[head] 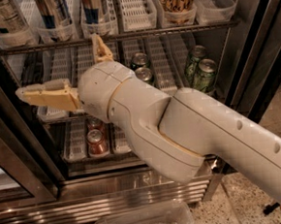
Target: Pick 7up can from top shelf of fridge
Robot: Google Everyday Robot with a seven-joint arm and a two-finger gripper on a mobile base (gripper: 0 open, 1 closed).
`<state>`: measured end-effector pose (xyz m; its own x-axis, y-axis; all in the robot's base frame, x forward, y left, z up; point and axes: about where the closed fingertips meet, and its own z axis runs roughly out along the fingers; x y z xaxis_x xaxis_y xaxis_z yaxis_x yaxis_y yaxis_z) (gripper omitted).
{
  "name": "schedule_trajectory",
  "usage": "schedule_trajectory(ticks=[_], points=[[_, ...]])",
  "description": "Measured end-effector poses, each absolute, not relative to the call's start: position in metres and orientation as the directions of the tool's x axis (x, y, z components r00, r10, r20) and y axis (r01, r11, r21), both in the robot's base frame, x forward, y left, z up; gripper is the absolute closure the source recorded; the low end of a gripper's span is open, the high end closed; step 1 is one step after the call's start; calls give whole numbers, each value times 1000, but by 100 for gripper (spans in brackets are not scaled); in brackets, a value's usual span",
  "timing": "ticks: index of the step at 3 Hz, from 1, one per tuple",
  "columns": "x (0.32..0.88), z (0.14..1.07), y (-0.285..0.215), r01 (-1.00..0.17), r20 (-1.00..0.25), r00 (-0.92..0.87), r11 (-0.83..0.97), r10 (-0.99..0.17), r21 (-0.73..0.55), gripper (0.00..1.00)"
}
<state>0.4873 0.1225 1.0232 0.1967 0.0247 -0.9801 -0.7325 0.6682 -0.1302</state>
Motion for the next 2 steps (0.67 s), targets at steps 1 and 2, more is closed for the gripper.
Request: schedule_trajectory(ticks=[1,2], points=[[488,1026,138,-716,-976,215,674,-32,-179,0],[488,1026,138,-716,-976,215,674,-32,-179,0]])
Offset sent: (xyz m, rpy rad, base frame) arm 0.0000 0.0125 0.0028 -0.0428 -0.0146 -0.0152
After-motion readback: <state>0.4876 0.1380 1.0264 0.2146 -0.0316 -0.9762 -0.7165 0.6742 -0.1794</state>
